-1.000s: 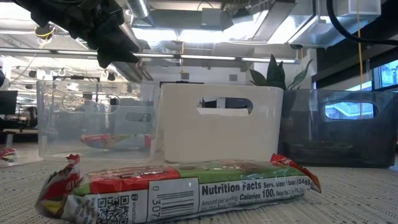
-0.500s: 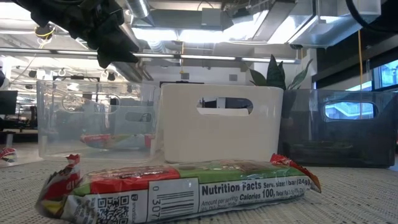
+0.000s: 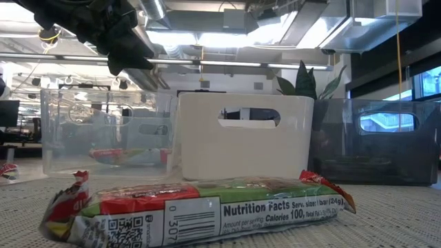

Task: Pick and place Granola Bars by type
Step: Put the bottom right yellow granola bar into the white bin

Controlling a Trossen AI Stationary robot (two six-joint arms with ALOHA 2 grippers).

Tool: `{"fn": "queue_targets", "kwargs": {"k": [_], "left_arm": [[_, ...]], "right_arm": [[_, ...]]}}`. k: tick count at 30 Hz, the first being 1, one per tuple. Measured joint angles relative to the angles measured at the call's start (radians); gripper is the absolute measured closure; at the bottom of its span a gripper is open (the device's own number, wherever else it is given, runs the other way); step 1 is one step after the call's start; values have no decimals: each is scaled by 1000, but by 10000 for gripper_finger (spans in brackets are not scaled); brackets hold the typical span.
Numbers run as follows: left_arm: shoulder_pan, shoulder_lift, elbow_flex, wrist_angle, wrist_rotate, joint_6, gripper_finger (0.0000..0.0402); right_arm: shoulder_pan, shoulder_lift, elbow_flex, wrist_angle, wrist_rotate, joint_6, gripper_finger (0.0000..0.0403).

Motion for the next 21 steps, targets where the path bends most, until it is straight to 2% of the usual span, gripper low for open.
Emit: {"fn": "queue_targets", "kwargs": {"k": [2,4,9,11,13,16,21], "left_arm": [[0,0,0,0,0,0,232],[0,0,0,0,-1,0,231],[0,0,0,0,-1,0,233],[0,0,0,0,-1,0,232],[0,0,0,1,-1,-2,231],[0,0,0,1,-1,-2,232],[0,0,0,1,0,-3,231]], "right_arm": [[0,-58,0,76,47,-54,279],[-2,-107,2,162,143,-111,279],[-49,-187,3,229,540,-215,279],[-90,-203,3,244,690,-318,279],[-138,-218,3,286,784,-452,279],[-231,-249,3,388,766,-687,279],[-406,-258,3,608,611,-1077,279]]}}
